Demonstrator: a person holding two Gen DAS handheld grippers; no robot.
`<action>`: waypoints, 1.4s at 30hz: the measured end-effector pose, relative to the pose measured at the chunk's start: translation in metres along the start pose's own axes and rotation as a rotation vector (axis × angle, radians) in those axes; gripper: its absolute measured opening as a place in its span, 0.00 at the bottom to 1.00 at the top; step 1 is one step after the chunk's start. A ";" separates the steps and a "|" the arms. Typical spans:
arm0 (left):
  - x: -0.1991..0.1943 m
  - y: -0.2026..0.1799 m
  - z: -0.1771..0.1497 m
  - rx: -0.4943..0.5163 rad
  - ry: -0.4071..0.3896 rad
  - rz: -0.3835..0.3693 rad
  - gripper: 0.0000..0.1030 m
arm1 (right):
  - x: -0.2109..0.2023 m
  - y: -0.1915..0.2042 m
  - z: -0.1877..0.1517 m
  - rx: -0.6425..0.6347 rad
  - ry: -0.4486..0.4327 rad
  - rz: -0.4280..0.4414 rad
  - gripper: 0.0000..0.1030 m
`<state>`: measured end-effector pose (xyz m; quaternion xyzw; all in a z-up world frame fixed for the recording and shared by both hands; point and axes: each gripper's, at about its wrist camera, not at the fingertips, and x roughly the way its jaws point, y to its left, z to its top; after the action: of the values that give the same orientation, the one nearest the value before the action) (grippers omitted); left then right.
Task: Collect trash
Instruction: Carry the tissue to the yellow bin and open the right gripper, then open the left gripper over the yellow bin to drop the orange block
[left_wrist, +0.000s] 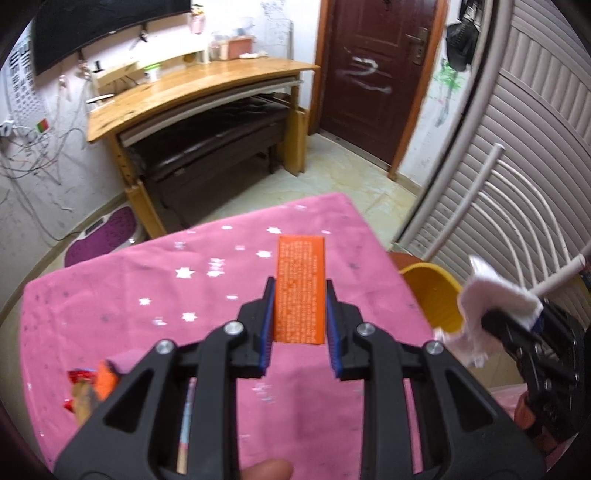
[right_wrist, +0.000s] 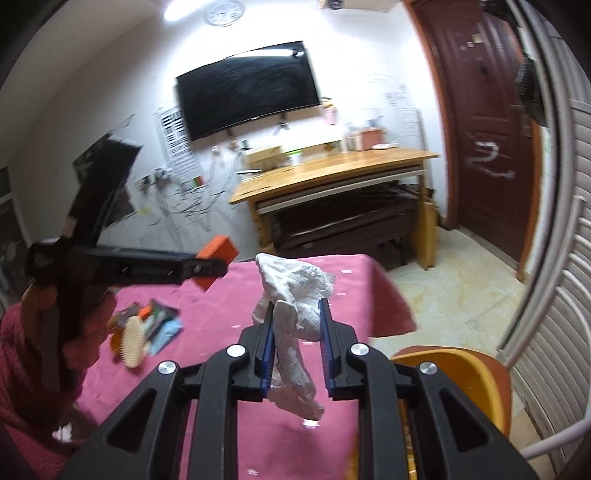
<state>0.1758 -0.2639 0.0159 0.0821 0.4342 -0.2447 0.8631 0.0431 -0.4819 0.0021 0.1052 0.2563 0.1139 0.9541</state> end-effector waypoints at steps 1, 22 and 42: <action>0.004 -0.007 0.000 0.005 0.006 -0.013 0.22 | -0.002 -0.008 0.000 0.016 -0.004 -0.006 0.15; 0.071 -0.123 0.001 0.145 0.131 -0.139 0.22 | 0.021 -0.113 -0.035 0.219 0.097 -0.171 0.15; 0.099 -0.127 -0.001 0.106 0.209 -0.162 0.47 | 0.047 -0.136 -0.057 0.297 0.224 -0.153 0.70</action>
<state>0.1621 -0.4081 -0.0537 0.1172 0.5133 -0.3264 0.7850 0.0754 -0.5902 -0.1036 0.2115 0.3819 0.0128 0.8996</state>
